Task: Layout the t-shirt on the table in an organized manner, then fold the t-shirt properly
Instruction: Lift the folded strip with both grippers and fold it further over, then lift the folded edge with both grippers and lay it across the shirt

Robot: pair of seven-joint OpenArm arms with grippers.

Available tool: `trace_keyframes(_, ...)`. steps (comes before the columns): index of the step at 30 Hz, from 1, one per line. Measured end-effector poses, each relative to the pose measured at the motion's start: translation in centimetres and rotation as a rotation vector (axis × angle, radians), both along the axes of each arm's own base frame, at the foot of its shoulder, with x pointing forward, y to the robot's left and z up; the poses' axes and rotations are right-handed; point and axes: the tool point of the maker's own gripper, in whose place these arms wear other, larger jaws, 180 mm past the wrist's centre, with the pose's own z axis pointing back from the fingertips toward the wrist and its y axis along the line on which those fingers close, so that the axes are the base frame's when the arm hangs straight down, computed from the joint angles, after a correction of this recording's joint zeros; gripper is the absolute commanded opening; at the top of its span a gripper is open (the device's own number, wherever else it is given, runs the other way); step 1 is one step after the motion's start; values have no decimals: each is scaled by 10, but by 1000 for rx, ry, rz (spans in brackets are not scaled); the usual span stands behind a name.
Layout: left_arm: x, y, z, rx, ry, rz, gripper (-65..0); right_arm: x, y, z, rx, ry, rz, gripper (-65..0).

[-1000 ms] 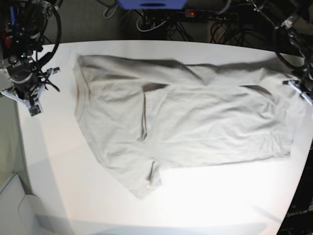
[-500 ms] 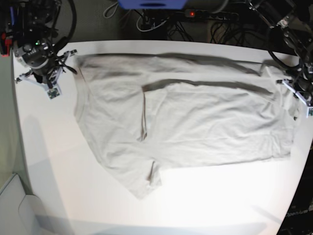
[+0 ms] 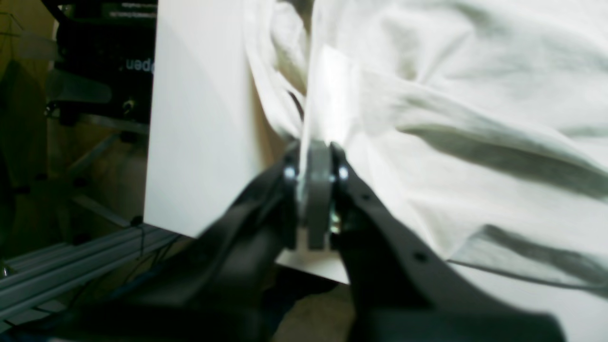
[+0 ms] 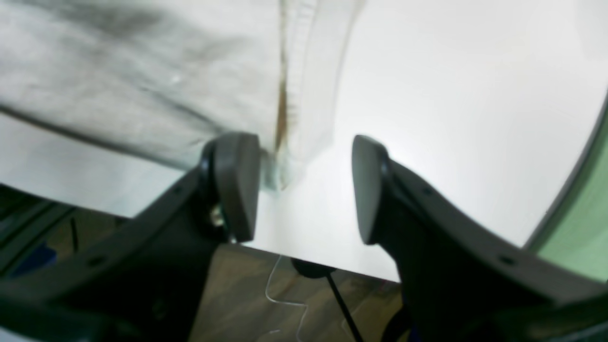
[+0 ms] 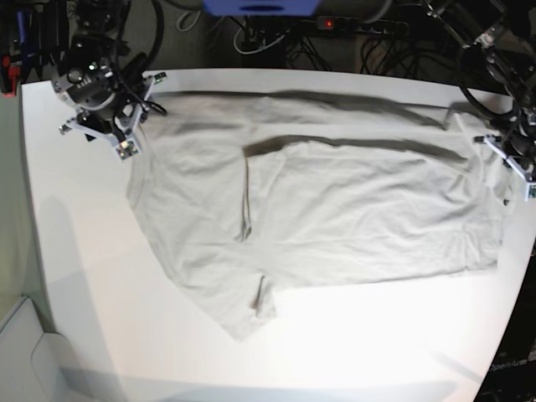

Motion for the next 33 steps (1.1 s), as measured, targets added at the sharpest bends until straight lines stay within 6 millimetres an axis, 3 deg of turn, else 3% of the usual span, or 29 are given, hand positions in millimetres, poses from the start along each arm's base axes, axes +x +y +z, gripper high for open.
trace_keyframes(12, 0, 0, 0, 0, -1, 0, -648, -6, 28, -8, 31, 31, 81, -333)
trace_keyframes(22, -1, 0, -1, 0, 4, 0, -648, -14, 30, -24, 46, 81, 80, -343)
trace_keyframes(25, -1, 0, -1, 0, 2, 0, -648, -13, 30, -24, 46, 79, 81, -424)
trace_keyframes(29, -1, 0, -1, 0, 2, 0, -648, -12, 30, -23, 47, 75, 81, -650)
trace_keyframes(33, -1, 0, -1, 0, 3, 0, -648, -12, 27, -23, 41, 76, 80, -650)
